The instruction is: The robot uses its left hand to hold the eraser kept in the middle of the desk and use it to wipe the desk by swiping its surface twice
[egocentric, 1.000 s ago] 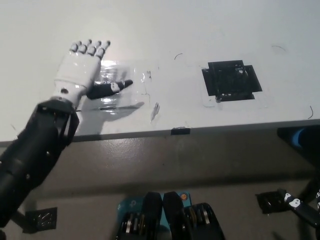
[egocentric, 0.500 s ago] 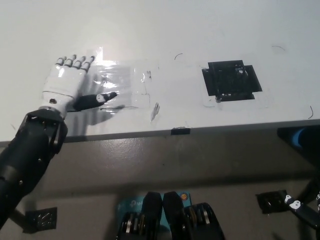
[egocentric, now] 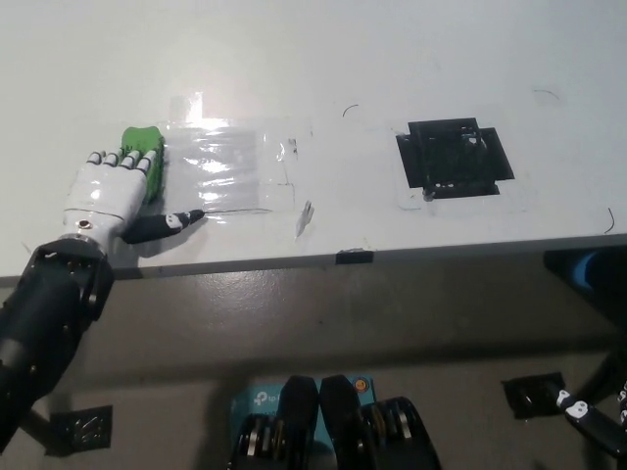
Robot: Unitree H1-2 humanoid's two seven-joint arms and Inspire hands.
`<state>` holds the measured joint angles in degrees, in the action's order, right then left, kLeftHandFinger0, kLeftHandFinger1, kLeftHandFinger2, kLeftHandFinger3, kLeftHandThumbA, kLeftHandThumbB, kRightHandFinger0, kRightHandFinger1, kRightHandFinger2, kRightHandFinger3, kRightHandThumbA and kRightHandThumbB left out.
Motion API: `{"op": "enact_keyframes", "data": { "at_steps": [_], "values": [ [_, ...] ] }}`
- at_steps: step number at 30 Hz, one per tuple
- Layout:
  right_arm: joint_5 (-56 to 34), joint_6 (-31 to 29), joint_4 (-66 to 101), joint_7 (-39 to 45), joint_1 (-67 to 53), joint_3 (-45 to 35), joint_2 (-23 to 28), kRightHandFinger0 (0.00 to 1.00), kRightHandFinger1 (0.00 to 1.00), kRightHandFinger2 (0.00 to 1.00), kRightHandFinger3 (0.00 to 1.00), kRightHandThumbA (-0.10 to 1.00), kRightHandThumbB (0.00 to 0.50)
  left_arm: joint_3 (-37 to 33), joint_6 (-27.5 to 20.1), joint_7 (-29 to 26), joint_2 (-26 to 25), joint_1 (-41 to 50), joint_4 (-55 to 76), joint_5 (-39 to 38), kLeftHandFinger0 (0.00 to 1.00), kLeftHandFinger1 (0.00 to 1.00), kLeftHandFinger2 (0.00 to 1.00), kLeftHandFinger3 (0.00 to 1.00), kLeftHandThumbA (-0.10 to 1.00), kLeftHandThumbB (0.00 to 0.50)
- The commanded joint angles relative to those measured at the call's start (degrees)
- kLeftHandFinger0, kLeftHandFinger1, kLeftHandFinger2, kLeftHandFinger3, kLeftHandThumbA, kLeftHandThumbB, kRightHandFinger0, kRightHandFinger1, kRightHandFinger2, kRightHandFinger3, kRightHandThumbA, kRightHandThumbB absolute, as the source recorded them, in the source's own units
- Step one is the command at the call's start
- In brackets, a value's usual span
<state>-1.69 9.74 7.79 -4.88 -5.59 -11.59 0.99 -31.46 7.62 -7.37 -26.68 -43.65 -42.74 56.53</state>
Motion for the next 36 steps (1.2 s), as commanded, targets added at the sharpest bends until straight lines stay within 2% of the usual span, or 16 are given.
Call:
{"op": "enact_keyframes", "data": {
  "at_steps": [1, 4, 6, 7, 9, 10, 13, 14, 19, 20, 24, 27, 30, 36],
  "values": [
    [-1.39, -2.55, 2.05, -0.64, 0.7, -0.89, -0.13, 1.0, 1.0, 1.0, 1.0, 1.0, 0.086, 0.1, 0.21, -2.48, 1.24, -0.84, -1.16, -0.14, 1.0, 1.0, 1.0, 1.0, 1.0, 0.449],
    [-1.41, -2.17, 2.04, -0.84, 1.3, -1.07, -0.19, 1.0, 1.0, 1.0, 1.0, 1.0, 0.107, -0.2, -0.12, -2.37, 2.02, -0.51, -1.86, -0.28, 1.0, 1.0, 1.0, 1.0, 1.0, 0.43],
    [-1.41, -2.31, 1.72, -0.82, 1.7, -1.28, 0.1, 1.0, 1.0, 1.0, 1.0, 1.0, 0.131, -0.63, 0.66, -1.3, 2.92, -0.35, -2.6, -0.13, 1.0, 1.0, 1.0, 1.0, 1.0, 0.448],
    [-1.61, -2.28, 1.65, -0.74, 1.83, -1.34, 0.09, 1.0, 1.0, 1.0, 1.0, 1.0, 0.127, -0.72, 0.62, -1.89, 3.37, -0.08, -3.41, -0.17, 1.0, 1.0, 1.0, 1.0, 1.0, 0.473],
    [-1.79, -2.28, 1.87, -0.82, 1.81, -1.44, -0.16, 1.0, 1.0, 1.0, 1.0, 1.0, 0.128, -0.77, 0.73, -1.09, 4.17, 0.66, -4.63, -0.81, 1.0, 1.0, 1.0, 1.0, 1.0, 0.489],
    [-1.33, -2.54, 1.78, -0.61, 1.78, -1.22, 0.24, 1.0, 1.0, 1.0, 1.0, 1.0, 0.128, -1.04, 1.39, -0.41, 4.66, 0.97, -5.28, -0.72, 1.0, 1.0, 1.0, 1.0, 1.0, 0.47],
    [-1.6, -2.65, 1.83, -0.39, 1.8, -1.13, 0.34, 1.0, 1.0, 1.0, 1.0, 1.0, 0.127, -1.26, 1.88, 0.67, 5.12, 1.12, -6.29, -0.84, 1.0, 1.0, 1.0, 1.0, 1.0, 0.469],
    [-2.24, -2.66, 1.82, -0.56, 1.76, -1.55, 0.05, 1.0, 1.0, 1.0, 1.0, 1.0, 0.126, -1.66, 3.9, 4.97, 5.88, 2.03, -6.31, -1.12, 1.0, 1.0, 1.0, 1.0, 1.0, 0.477],
    [-1.82, -1.96, 2.35, -1.55, 1.93, -2.13, -0.04, 1.0, 1.0, 1.0, 1.0, 1.0, 0.117, -0.96, 4.36, 6.07, 7.06, 3.09, -10.61, -3.01, 1.0, 1.0, 1.0, 1.0, 1.0, 0.445],
    [-2.11, -2.46, 2.13, -1.33, 1.94, -2.21, 0.05, 1.0, 1.0, 1.0, 1.0, 1.0, 0.133, -1.08, 4.19, 6.57, 7.17, 3.4, -11.53, -3.17, 1.0, 1.0, 1.0, 1.0, 1.0, 0.466],
    [-2.41, -2.35, 2.01, -1.24, 1.89, -2.44, -0.01, 1.0, 1.0, 1.0, 1.0, 1.0, 0.138, -0.62, 3.92, 5.38, 7.48, 4.76, -13.05, -3.65, 1.0, 1.0, 1.0, 1.0, 1.0, 0.498],
    [-2.55, -1.79, 2.14, -1.34, 2.18, -2.57, -0.15, 1.0, 1.0, 1.0, 1.0, 1.0, 0.119, 0.14, 4.01, 5.43, 7.67, 5.57, -13.63, -4.43, 1.0, 1.0, 1.0, 1.0, 1.0, 0.5],
    [-2.63, -2.0, 2.04, -1.02, 2.17, -2.43, -0.04, 1.0, 1.0, 1.0, 1.0, 1.0, 0.13, 1.02, 4.3, 5.71, 8.03, 6.38, -13.31, -5.39, 1.0, 1.0, 1.0, 1.0, 1.0, 0.5],
    [-2.27, -1.36, 2.36, -1.07, 2.75, -2.2, 0.19, 1.0, 1.0, 1.0, 1.0, 1.0, 0.117, 2.64, 3.84, 6.83, 9.84, 5.62, -14.86, -7.11, 1.0, 1.0, 1.0, 1.0, 1.0, 0.5]
  ]
}}
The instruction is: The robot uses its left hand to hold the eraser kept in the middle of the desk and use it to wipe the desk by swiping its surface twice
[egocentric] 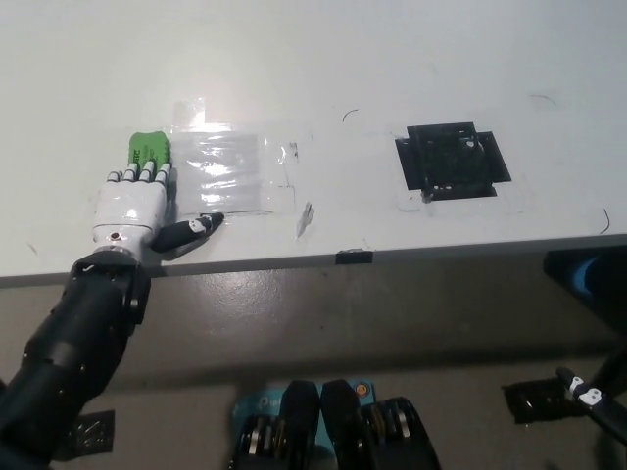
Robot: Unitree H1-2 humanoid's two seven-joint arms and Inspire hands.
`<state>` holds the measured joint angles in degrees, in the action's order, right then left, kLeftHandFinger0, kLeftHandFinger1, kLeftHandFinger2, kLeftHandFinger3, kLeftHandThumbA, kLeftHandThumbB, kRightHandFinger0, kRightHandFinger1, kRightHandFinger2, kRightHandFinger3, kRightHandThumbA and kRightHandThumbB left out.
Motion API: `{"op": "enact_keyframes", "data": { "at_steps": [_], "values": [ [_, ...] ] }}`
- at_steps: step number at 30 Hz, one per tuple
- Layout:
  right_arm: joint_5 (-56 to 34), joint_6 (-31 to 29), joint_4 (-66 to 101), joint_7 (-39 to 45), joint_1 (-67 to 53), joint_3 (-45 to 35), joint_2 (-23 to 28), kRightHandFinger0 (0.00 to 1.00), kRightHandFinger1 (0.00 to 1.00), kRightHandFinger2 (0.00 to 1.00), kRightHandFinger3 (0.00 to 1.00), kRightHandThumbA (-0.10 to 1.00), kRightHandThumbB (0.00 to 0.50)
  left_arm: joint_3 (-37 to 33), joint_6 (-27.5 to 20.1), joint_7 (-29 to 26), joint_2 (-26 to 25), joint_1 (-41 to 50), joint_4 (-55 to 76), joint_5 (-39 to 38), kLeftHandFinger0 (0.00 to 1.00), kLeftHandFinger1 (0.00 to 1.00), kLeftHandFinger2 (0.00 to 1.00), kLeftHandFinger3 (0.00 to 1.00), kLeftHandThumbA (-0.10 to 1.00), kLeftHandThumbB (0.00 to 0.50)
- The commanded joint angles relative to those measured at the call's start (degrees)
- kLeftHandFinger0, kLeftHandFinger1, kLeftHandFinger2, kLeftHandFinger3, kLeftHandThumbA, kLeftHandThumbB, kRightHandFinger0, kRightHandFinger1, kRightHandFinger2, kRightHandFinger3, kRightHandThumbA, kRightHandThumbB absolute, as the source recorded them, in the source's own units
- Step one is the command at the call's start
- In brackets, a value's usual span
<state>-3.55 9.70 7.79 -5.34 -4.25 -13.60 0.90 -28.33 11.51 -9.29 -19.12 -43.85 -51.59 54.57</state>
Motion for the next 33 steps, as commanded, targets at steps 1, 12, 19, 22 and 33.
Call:
{"op": "enact_keyframes", "data": {
  "at_steps": [1, 12, 19, 22, 33],
  "values": [
    [-0.48, -1.54, 2.12, -0.4, 1.62, -0.04, 0.35, 1.0, 1.0, 1.0, 1.0, 1.0, 0.108, -0.4, 0.49, 9.58, 3.18, 5.78, -4.45, -5.31, 1.0, 1.0, 1.0, 1.0, 1.0, 0.5],
    [0.33, -0.98, 1.67, -0.95, 3.18, 0.43, 0.02, 1.0, 1.0, 1.0, 1.0, 1.0, 0.114, -2.38, -0.48, 9.81, 14.41, 3.27, -4.61, -5.52, 1.0, 1.0, 1.0, 1.0, 1.0, 0.46],
    [0.15, -0.65, 2.41, -1.0, 3.53, 0.51, -0.31, 1.0, 1.0, 1.0, 1.0, 1.0, 0.098, -9.26, -0.26, 11.65, 19.19, 0.34, -7.81, -0.83, 1.0, 1.0, 1.0, 1.0, 1.0, 0.499],
    [0.5, -1.11, 1.9, -1.15, 4.01, 0.59, -0.21, 1.0, 1.0, 1.0, 1.0, 1.0, 0.099, -12.04, -0.55, 11.04, 20.9, -0.69, -10.69, 0.71, 1.0, 1.0, 1.0, 1.0, 1.0, 0.5],
    [0.76, -2.42, 1.44, -3.95, 5.0, -0.67, -2.45, 1.0, 1.0, 1.0, 1.0, 1.0, 0.037, -16.1, -1.12, 10.74, 26.03, -3.4, -16.63, 1.67, 1.0, 1.0, 1.0, 1.0, 1.0, 0.5]
  ]
}}
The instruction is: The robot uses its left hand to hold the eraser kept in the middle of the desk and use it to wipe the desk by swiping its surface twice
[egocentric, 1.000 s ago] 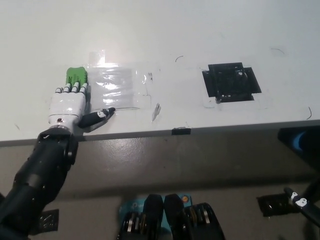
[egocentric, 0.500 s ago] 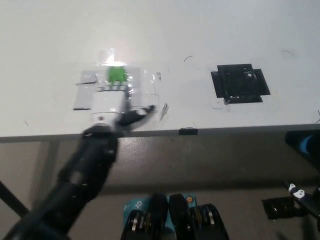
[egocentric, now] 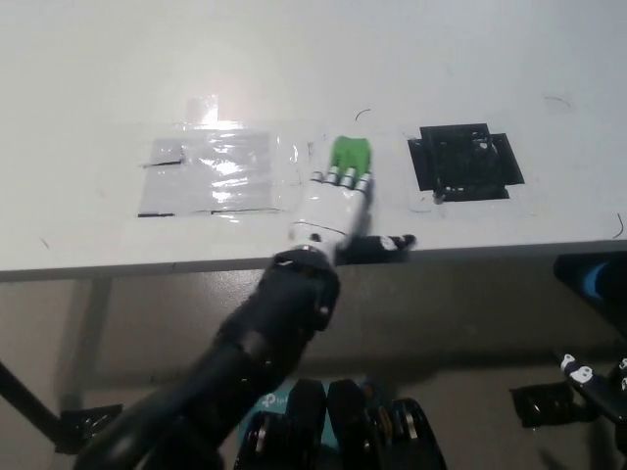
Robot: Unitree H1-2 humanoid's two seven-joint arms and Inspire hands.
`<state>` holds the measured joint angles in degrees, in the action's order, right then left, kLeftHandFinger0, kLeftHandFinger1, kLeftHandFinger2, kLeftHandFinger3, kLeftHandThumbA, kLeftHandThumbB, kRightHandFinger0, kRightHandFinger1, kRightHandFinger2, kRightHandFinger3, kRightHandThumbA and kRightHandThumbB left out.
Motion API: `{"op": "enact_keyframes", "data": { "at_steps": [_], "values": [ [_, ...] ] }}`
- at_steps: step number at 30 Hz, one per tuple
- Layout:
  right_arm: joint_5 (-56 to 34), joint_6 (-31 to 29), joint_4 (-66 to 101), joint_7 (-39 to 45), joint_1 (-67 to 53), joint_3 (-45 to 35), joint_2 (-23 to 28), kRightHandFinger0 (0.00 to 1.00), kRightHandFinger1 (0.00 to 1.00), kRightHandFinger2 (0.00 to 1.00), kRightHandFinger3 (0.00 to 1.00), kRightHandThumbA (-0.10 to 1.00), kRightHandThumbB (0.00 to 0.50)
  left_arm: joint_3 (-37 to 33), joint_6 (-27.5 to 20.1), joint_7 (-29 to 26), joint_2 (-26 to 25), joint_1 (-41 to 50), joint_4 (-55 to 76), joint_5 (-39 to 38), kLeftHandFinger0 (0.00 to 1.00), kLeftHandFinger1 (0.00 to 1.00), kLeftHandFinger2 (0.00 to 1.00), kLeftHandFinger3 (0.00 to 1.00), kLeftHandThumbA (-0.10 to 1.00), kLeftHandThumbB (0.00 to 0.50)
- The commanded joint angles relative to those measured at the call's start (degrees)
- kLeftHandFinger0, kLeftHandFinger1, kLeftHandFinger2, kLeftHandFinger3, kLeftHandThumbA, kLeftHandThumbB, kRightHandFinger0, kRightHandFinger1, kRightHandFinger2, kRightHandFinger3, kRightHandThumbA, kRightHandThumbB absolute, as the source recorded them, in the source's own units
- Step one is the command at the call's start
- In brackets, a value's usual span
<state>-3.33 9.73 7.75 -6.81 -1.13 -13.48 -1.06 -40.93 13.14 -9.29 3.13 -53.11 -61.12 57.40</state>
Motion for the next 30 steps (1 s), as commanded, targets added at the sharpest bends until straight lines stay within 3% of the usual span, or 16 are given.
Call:
{"op": "enact_keyframes", "data": {
  "at_steps": [1, 17, 27, 28, 30],
  "values": [
    [0.65, -2.38, 1.5, -2.47, 1.91, -0.65, -0.59, 1.0, 1.0, 1.0, 1.0, 1.0, 0.036, -3.59, -2.67, 10.75, 3.71, 5.96, -7.01, -1.19, 1.0, 1.0, 1.0, 1.0, 1.0, 0.5],
    [0.11, -1.71, 1.18, -3.61, 2.46, -0.56, -1.23, 1.0, 1.0, 1.0, 1.0, 1.0, 0.018, -8.16, -4.46, 10.42, 10.8, 2.86, -13.09, 0.84, 1.0, 1.0, 1.0, 1.0, 1.0, 0.5],
    [0.23, -2.4, 0.52, -3.81, 1.78, -0.09, -1.41, 1.0, 1.0, 1.0, 1.0, 1.0, 0.009, -8.37, -4.36, 10.93, 10.51, 3.3, -13.04, 0.53, 1.0, 1.0, 1.0, 1.0, 1.0, 0.5],
    [0.01, -1.43, 0.6, -3.94, 1.86, -0.22, -1.47, 1.0, 1.0, 1.0, 1.0, 1.0, 0.033, -7.32, -4.53, 10.34, 9.31, 3.47, -13.12, -0.38, 1.0, 1.0, 1.0, 1.0, 1.0, 0.5],
    [-0.33, -1.84, 0.54, -3.7, 1.8, -0.24, -1.33, 1.0, 1.0, 1.0, 1.0, 1.0, 0.018, -6.6, -4.08, 10.05, 7.98, 3.67, -12.91, -0.82, 1.0, 1.0, 1.0, 1.0, 1.0, 0.5]
  ]
}}
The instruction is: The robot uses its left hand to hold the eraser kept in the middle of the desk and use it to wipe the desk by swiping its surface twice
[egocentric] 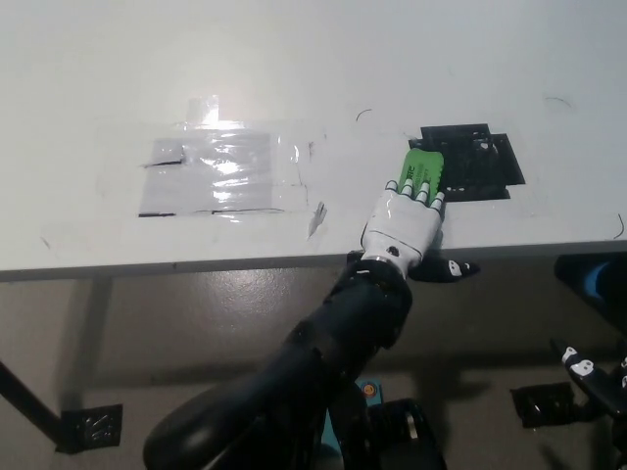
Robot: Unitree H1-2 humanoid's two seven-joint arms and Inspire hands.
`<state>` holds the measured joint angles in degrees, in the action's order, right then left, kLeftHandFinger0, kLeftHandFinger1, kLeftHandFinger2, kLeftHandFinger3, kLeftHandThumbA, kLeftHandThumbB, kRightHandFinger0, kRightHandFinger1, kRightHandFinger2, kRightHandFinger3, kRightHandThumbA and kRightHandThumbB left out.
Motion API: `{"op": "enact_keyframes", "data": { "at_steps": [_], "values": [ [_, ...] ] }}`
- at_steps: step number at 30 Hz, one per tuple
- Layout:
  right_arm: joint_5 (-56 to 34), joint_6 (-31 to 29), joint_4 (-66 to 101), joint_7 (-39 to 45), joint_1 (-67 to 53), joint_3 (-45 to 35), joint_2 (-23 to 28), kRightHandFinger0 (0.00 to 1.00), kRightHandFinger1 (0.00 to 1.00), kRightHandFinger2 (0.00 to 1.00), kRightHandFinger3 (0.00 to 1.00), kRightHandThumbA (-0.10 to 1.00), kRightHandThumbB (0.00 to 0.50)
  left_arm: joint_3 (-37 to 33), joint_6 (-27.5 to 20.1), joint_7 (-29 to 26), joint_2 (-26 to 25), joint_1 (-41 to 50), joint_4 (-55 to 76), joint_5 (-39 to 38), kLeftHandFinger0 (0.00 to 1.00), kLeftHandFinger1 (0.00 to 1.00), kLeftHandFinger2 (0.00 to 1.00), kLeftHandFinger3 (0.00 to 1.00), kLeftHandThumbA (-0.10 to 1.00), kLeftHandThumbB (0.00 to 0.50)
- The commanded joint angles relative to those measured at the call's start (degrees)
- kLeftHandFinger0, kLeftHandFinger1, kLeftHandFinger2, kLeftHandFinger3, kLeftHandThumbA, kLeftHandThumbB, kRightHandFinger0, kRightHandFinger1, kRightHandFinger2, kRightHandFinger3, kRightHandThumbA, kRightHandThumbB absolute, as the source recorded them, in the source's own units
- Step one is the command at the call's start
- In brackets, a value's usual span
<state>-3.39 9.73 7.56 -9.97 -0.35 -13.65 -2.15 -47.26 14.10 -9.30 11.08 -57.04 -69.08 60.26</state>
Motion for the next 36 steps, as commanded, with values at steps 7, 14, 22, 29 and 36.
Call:
{"op": "enact_keyframes", "data": {
  "at_steps": [7, 14, 22, 29, 36],
  "values": [
    [0.2, -1.12, 1.15, -1.17, 0.85, -0.43, 0.12, 1.0, 1.0, 1.0, 1.0, 1.0, 0.037, 4.85, -4.32, 8.53, -6.3, 9.87, -2.51, -6.55, 1.0, 1.0, 1.0, 1.0, 1.0, 0.499],
    [-0.17, -1.28, 1.41, -0.99, 0.31, -0.8, 0.62, 1.0, 1.0, 1.0, 1.0, 1.0, 0.05, 11.15, -4.69, 6.53, -12.58, 12.97, 0.77, -9.17, 1.0, 1.0, 1.0, 1.0, 1.0, 0.489],
    [-1.9, -0.59, 1.65, -0.94, 0.08, -1.57, -0.06, 1.0, 1.0, 1.0, 1.0, 1.0, 0.044, 16.16, -2.77, 6.8, -19.56, 17.04, 7.78, -10.71, 1.0, 1.0, 1.0, 1.0, 1.0, 0.454],
    [-1.54, -2.08, 1.1, -0.95, -0.13, -1.96, 0.39, 1.0, 1.0, 1.0, 1.0, 1.0, 0.017, 18.64, -1.68, 6.76, -24.43, 21.09, 10.63, -11.51, 1.0, 1.0, 1.0, 1.0, 1.0, 0.469],
    [-1.35, -1.24, 1.28, -1.68, -0.18, -2.51, 0.0, 1.0, 1.0, 1.0, 1.0, 1.0, 0.031, 21.66, -2.31, 5.52, -27.64, 24.97, 11.84, -12.87, 1.0, 1.0, 1.0, 1.0, 1.0, 0.493]
  ]
}}
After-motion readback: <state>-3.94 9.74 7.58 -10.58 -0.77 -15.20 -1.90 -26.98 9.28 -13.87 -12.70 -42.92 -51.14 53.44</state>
